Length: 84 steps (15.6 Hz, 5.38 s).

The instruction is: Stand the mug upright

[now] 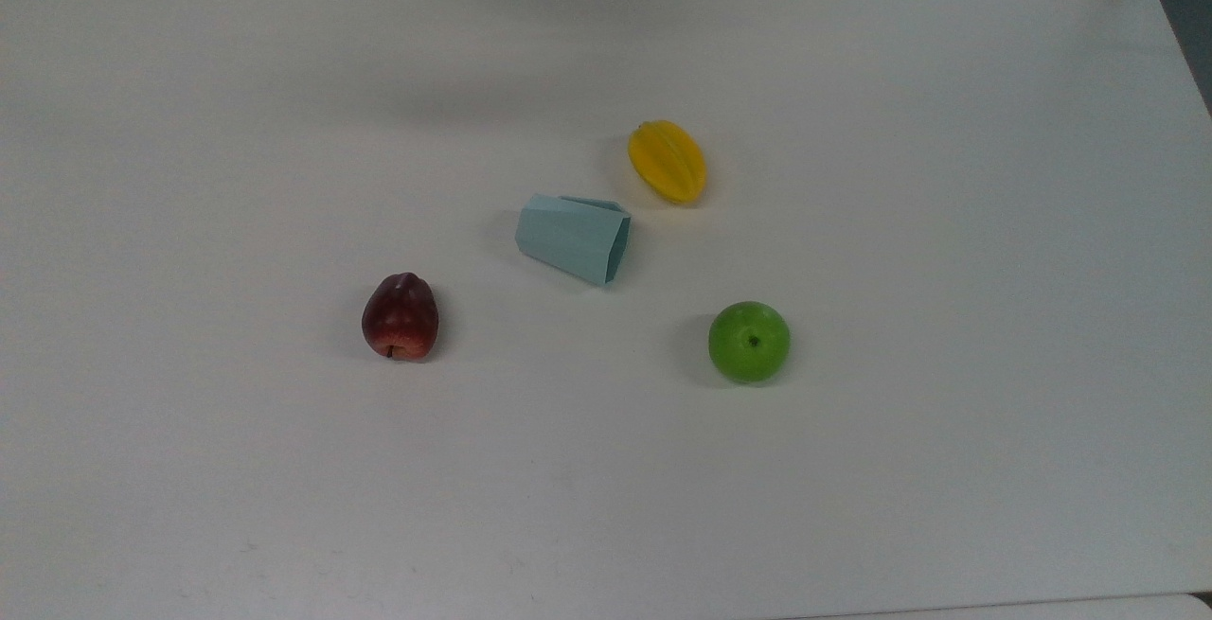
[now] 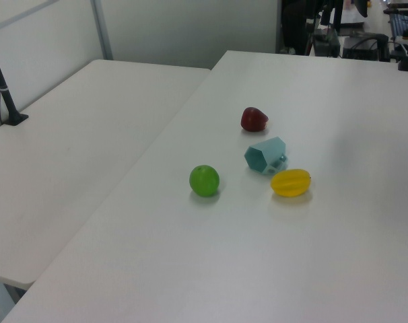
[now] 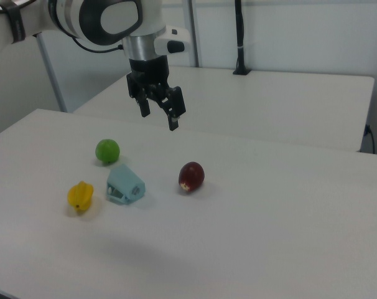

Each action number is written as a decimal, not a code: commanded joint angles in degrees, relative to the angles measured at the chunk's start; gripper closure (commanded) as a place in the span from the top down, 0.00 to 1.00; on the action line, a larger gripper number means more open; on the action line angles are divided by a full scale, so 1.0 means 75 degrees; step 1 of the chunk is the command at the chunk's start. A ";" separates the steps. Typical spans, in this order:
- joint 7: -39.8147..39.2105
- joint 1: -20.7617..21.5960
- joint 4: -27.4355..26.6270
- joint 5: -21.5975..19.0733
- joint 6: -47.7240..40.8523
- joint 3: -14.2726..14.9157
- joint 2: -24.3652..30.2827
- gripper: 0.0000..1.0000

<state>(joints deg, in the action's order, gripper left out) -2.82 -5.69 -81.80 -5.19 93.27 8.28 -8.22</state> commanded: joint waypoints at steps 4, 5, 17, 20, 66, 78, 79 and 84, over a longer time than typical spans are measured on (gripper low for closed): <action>-0.0023 0.0545 -0.0262 0.0349 0.0220 -0.0014 -0.0064 1.00; 0.0198 0.0733 -0.0262 0.0595 0.0231 -0.0026 -0.0111 1.00; 0.3175 0.1813 -0.0414 0.3444 0.1040 -0.1724 -0.1352 1.00; 0.3632 0.2198 -0.0414 0.3843 0.1052 -0.1924 -0.1774 1.00; 0.4047 0.2645 -0.0531 0.3027 0.2411 -0.0918 -0.2761 0.17; 0.2149 0.1500 -0.0519 0.1013 0.1744 -0.0517 -0.1474 1.00; 0.1670 0.1230 -0.0531 0.0695 0.1523 -0.0518 -0.1204 1.00; 0.0657 0.0420 -0.0566 0.0422 0.0232 -0.0518 -0.0207 1.00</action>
<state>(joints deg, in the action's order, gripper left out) 4.53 0.00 -83.46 -0.75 98.20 5.64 -14.99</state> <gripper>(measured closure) 0.000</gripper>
